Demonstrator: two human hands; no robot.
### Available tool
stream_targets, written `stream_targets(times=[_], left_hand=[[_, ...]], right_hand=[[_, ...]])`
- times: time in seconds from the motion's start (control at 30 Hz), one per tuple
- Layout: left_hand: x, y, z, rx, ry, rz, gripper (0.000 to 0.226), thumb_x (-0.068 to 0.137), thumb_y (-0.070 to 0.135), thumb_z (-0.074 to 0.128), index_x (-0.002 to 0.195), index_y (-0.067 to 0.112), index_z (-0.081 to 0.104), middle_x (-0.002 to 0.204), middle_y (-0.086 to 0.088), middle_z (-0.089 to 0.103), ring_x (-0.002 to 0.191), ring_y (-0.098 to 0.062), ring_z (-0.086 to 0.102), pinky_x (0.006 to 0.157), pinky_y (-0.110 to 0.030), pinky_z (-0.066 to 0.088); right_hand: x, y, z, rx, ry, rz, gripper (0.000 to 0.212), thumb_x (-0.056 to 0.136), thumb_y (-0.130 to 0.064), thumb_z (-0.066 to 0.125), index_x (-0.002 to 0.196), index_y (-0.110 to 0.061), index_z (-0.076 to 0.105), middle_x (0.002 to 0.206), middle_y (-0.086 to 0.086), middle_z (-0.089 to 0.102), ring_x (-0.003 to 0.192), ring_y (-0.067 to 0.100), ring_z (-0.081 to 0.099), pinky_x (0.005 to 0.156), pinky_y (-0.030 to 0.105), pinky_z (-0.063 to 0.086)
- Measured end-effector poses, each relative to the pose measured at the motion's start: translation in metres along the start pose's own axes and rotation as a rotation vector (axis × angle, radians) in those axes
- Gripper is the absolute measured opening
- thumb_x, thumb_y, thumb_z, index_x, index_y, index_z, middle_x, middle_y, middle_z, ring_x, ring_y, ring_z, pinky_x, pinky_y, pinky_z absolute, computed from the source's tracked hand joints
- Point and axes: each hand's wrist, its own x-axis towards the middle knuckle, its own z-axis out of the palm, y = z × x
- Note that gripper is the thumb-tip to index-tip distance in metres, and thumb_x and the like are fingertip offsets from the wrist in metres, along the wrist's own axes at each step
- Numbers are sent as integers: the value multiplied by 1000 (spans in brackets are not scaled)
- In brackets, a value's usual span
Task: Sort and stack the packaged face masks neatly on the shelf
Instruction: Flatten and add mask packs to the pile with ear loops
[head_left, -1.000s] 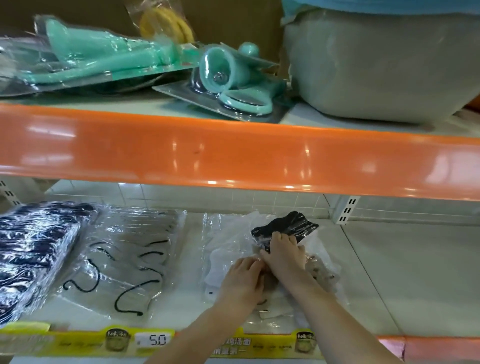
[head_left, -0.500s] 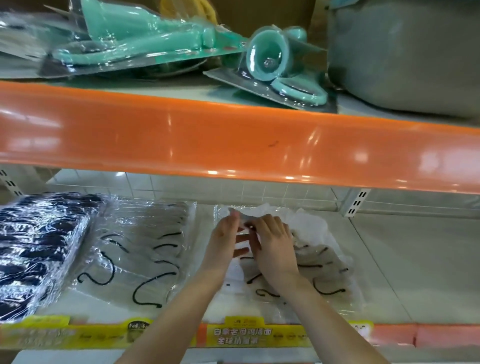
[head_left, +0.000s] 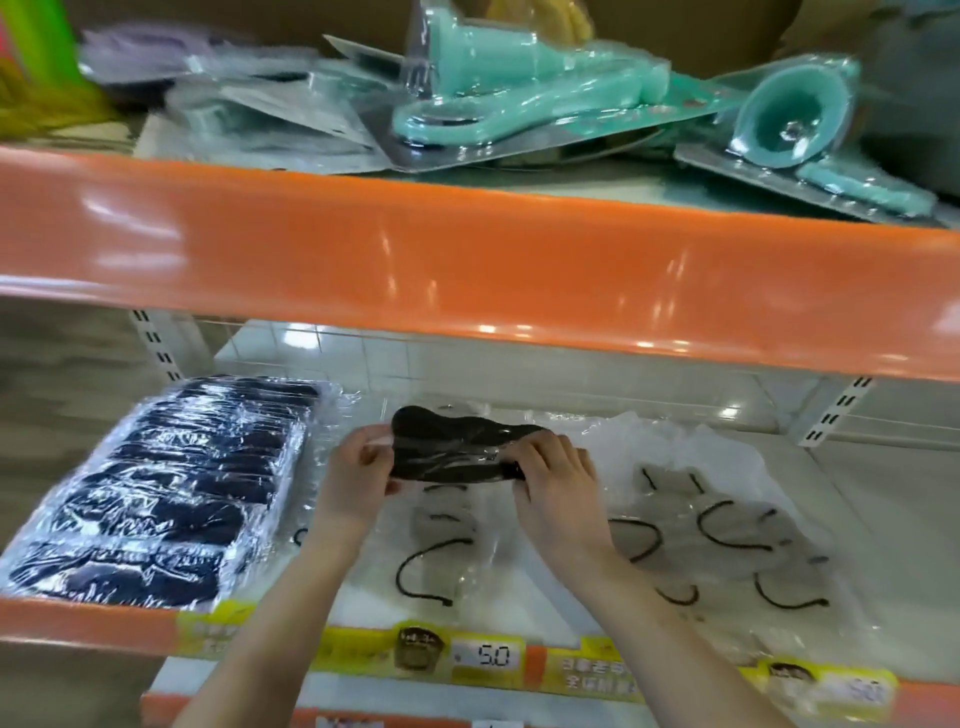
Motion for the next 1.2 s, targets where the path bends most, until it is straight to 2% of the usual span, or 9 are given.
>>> stream_targets(times=[0.1,0.17,0.37,0.47,0.7,0.9,1.03,1.13,1.2], left_hand=[[11,-14,-35,554,144,345,35,91,6,56,126,1,55,115,-15,62,104,-34,58,89,-41,46],[13,-24,-55,805,148,653,32,90,23,53,113,3,64,108,-16,65,102,-38,60,86,-47,47],[10,-36,-105,971,39,997,29,82,33,58,98,12,71,97,-2,70,89,-25,64,73,-36,46],[15,-41,-133,980,135,983,27,78,14,51,93,11,73,92,-3,70,85,-26,65,69,-34,47],[21,-63,-204,984,219,919,22,79,16,49,91,12,68,96,-2,68,97,-24,56,79,-39,40],[25,-98,-253,968,117,805,24,70,14,47,90,21,58,102,-3,65,94,-30,59,76,-39,46],[26,-117,-272,1027,-20,689,24,71,38,55,94,30,55,112,-5,64,110,-30,54,88,-41,47],[32,-122,-278,1032,-98,481,54,60,60,60,110,40,54,126,-5,60,118,-34,53,91,-51,49],[35,-117,-274,1046,-118,402,64,56,55,74,116,41,55,133,-5,54,123,-34,50,96,-51,45]], right_hand=[[7,-23,18,9,9,-29,21,73,-5,52,85,-14,66,86,2,59,81,23,54,70,32,42],[15,-42,29,37,11,-44,19,70,-3,57,84,-12,66,87,5,60,81,25,55,70,39,49],[33,-101,48,168,34,-134,23,73,-8,50,93,-19,52,87,4,54,83,25,49,68,38,46],[37,-129,58,225,-39,-187,29,67,1,63,92,-13,62,91,6,57,82,28,53,68,41,46],[39,-184,84,296,-277,-284,42,67,-1,65,106,-16,59,103,3,52,95,23,45,79,33,39],[35,-220,109,250,-519,-262,53,76,-31,73,123,-17,54,121,2,46,113,21,38,90,43,42],[36,-236,115,169,-666,-300,73,82,-52,64,141,-19,36,142,2,33,131,24,29,103,41,27],[35,-240,118,113,-689,-313,82,80,-60,61,145,-21,29,148,2,26,136,23,23,108,42,22],[34,-240,119,94,-699,-307,82,82,-61,58,147,-22,25,151,2,21,137,22,19,109,42,19]])
